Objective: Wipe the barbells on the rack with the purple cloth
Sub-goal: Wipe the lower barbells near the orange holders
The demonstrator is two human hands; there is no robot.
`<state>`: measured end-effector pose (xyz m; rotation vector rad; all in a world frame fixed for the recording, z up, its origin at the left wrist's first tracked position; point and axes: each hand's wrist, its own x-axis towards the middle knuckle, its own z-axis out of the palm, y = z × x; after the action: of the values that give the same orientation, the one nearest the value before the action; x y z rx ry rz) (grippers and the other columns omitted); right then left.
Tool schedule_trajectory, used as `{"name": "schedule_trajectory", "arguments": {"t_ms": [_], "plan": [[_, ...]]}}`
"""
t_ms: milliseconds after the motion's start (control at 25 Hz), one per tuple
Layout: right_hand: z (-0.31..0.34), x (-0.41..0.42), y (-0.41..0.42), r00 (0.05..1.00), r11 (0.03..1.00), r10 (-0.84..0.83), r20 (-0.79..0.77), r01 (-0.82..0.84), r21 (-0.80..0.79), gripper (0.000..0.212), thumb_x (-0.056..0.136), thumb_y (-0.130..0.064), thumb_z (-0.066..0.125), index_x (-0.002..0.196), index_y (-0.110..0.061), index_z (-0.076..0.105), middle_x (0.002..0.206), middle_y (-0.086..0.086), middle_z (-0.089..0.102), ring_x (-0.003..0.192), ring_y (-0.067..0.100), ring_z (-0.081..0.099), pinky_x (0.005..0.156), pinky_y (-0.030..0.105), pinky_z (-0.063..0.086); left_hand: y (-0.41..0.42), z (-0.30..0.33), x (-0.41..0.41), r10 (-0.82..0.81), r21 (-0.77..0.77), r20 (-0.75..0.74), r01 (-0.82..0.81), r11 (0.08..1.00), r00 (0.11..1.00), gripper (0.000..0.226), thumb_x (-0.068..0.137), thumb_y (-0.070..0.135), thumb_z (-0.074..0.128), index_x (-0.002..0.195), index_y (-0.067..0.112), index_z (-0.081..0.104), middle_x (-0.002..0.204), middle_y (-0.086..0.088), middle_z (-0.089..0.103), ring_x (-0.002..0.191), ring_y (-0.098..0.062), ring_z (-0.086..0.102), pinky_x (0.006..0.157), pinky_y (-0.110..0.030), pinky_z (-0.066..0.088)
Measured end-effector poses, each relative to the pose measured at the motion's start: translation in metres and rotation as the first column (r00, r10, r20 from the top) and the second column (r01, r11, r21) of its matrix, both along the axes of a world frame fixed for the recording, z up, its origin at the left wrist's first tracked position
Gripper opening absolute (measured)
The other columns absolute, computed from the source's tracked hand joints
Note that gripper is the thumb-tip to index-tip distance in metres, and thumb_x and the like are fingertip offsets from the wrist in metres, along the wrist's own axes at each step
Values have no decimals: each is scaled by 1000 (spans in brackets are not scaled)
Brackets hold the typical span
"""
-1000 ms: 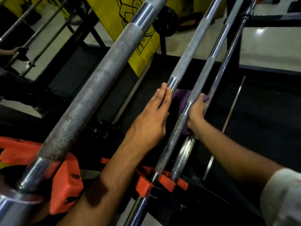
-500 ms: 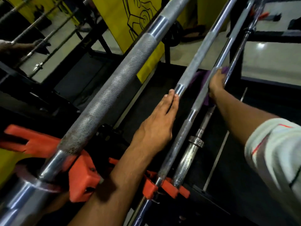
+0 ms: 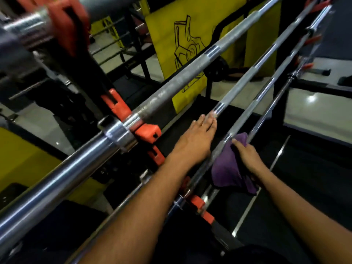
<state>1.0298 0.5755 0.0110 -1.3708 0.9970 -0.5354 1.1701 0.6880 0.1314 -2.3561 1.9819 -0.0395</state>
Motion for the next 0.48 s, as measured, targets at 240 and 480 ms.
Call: {"name": "schedule_trajectory", "arguments": {"t_ms": [240, 480], "plan": [[30, -34, 87, 996, 969, 85, 3, -82, -233, 25, 97, -19, 64, 121, -21, 63, 108, -6, 69, 104, 11, 63, 89, 25, 45, 170, -51, -67, -244, -427, -253, 119, 896, 936, 59, 85, 1, 59, 143, 10, 52, 150, -10, 49, 143, -22, 40, 122, -44, 24], [5, -13, 150, 819, 596, 481, -312, -567, -569, 56, 88, -20, 69, 137, -32, 46, 124, -12, 52, 110, 10, 60, 95, 27, 49, 302, -144, -49, 127, -274, -347, -230, 934, 929, 50, 94, 15, 53, 144, 14, 52, 150, 1, 46, 140, -15, 44, 110, -47, 40]]}}
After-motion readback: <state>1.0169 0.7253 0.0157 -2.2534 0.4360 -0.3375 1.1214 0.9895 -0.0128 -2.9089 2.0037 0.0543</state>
